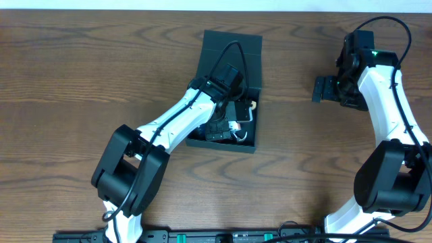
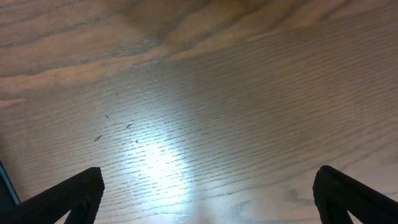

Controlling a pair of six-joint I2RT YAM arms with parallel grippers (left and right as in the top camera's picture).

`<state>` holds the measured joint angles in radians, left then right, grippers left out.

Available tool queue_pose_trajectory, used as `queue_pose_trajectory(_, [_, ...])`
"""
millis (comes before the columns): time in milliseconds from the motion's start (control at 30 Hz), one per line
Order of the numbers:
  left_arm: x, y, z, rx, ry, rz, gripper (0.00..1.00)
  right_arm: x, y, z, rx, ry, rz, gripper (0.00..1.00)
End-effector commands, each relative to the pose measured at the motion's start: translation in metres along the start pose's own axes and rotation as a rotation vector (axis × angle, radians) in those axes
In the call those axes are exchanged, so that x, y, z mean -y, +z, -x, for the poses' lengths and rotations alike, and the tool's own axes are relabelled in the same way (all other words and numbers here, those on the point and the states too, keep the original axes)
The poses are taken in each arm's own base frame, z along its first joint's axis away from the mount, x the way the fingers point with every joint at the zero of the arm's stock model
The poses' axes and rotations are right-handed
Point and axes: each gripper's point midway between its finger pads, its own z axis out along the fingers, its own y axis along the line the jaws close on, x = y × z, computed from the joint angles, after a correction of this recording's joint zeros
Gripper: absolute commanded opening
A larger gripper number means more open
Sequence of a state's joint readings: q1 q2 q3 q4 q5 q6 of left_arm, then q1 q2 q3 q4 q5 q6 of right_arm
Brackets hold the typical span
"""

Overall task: Pack container
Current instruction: 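Carry the screwdriver set into the box and release it, then withdraw the left gripper to the left of the box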

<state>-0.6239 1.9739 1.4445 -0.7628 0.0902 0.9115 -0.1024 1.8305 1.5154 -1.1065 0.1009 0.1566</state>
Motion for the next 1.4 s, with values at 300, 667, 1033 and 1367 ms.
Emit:
queue_pose_trajectory(300, [-0.032, -0.104, 0.006, 0.100, -0.077, 0.270, 1.00, -0.003, 0.001, 0.002, 0.008, -0.021, 0.006, 0.99])
queue_pose_trajectory(667, [-0.052, -0.187, -0.050, 0.217, -0.577, 0.402, 0.99, -0.003, 0.001, 0.003, 0.015, -0.020, 0.006, 0.99])
queue_pose_trajectory(1033, [-0.076, -0.235, -0.155, 0.295, -1.205, 0.510, 0.98, -0.004, 0.000, 0.011, 0.045, -0.016, 0.007, 0.99])
queue_pose_trajectory(1367, [-0.085, -0.233, -0.208, 0.366, -1.450, 0.416, 0.99, -0.003, -0.015, 0.017, 0.101, 0.001, 0.017, 0.99])
